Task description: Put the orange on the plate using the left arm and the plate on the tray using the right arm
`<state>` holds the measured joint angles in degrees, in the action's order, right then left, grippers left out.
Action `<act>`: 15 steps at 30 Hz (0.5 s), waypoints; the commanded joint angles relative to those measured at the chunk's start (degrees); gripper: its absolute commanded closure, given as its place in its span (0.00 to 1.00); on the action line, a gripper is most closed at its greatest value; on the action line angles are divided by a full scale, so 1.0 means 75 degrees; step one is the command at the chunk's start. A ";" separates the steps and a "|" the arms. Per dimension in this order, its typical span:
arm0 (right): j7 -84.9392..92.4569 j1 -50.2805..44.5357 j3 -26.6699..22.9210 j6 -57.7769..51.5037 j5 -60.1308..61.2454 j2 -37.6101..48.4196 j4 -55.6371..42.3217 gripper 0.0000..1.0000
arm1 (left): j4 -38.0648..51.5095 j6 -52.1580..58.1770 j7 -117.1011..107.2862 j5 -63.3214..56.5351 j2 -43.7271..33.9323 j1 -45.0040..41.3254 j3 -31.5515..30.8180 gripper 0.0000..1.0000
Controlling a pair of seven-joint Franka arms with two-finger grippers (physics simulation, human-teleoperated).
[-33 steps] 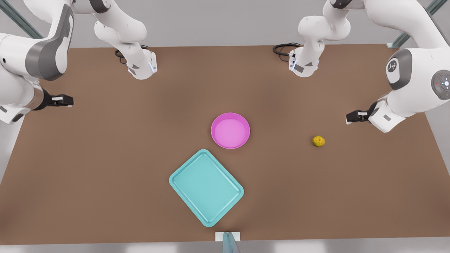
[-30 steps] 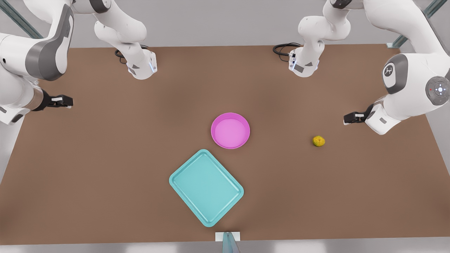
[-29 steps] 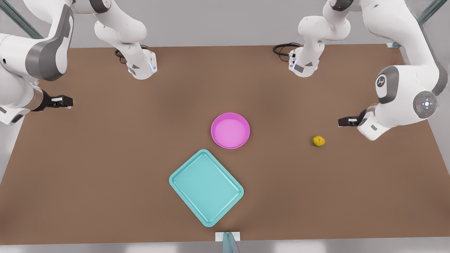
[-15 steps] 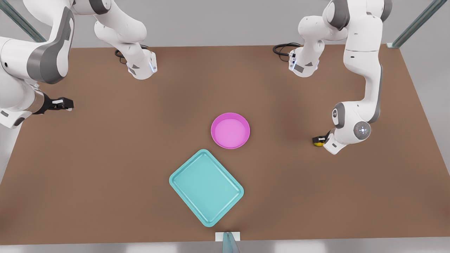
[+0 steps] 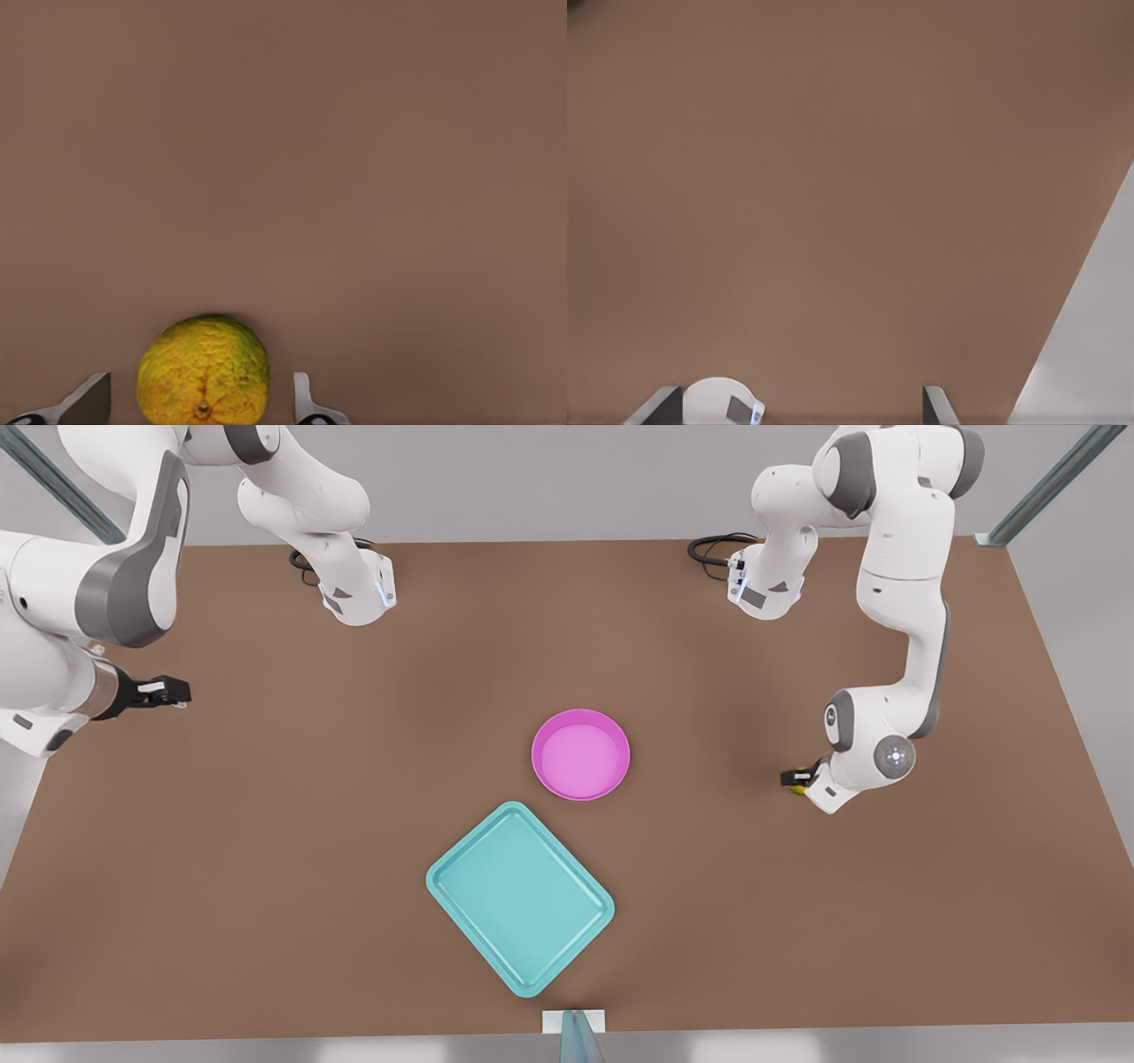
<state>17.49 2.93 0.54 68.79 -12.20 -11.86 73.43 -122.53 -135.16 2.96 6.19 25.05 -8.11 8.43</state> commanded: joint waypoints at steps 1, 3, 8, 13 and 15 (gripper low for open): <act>0.0083 -0.0003 -0.0002 -0.0008 0.0010 0.0022 0.0019 0.00 | 0.0001 -0.0178 0.0109 -0.0016 0.0105 0.0004 0.0000 0.00; 0.0083 -0.0004 -0.0002 0.0003 0.0021 0.0022 0.0018 0.00 | 0.0013 -0.0307 0.0109 -0.0016 0.0257 -0.0008 0.0000 0.00; 0.0094 0.0008 -0.0002 -0.0008 0.0010 0.0022 0.0018 0.00 | 0.0048 -0.0448 0.0109 -0.0016 0.0410 0.0004 0.0000 0.00; 0.0094 0.0008 -0.0002 0.0003 -0.0002 0.0011 0.0030 0.00 | 0.0060 -0.0448 0.0109 -0.0016 0.0445 0.0004 0.0000 0.31; 0.0094 0.0008 -0.0013 0.0003 -0.0002 0.0010 0.0042 0.00 | 0.0060 -0.0448 0.0109 -0.0016 0.0445 0.0004 0.0000 0.32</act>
<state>17.89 3.00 0.50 68.82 -12.21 -11.89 73.72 -122.10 -138.17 3.26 5.81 28.42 -8.09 8.44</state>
